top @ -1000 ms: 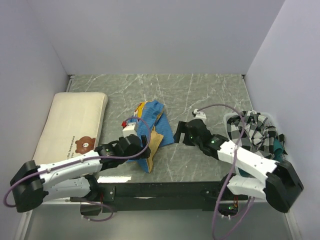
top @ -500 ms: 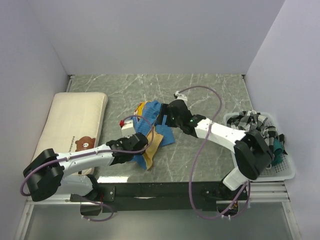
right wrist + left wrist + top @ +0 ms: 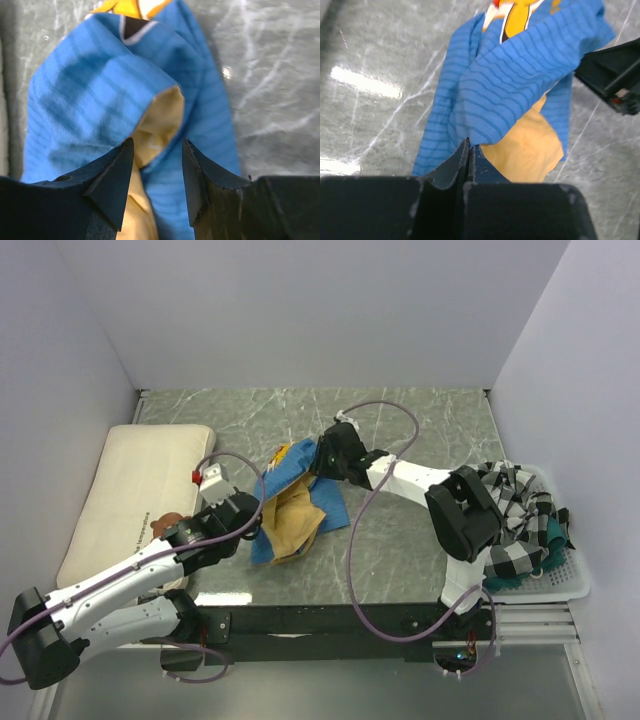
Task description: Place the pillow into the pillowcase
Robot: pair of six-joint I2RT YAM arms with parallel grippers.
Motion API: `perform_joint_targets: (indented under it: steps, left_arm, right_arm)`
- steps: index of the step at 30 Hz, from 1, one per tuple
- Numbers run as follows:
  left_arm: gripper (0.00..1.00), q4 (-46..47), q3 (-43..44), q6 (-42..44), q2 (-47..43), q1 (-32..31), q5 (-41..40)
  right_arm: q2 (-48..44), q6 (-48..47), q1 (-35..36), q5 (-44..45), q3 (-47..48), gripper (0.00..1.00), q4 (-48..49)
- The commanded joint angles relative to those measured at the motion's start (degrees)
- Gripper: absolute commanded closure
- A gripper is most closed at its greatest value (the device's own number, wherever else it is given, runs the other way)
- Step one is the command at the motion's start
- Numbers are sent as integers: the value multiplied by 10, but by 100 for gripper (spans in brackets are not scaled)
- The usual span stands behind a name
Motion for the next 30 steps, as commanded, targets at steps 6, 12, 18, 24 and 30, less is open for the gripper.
perform_joint_targets:
  steps: [6,12,18,24,30]
  left_arm:
    - [98,-68,93,13,-29,7,-38]
    - [96,-95,151,33,-32,23,-64]
    - [96,-40,236,117,-30,103,-69]
    - [96,35,419,235,65,205,-42]
    - [99,71,613,311,175,268,16]
  right_arm:
    - [66,14,-1,-15,96,52,12]
    - [85,-4,-6,36,166,84,-65]
    - [26,-44,-42,115,218,100,-153]
    - [-21,-100,-100,172,442,100,-302]
    - [31,-138,-163,158,750,100,-389]
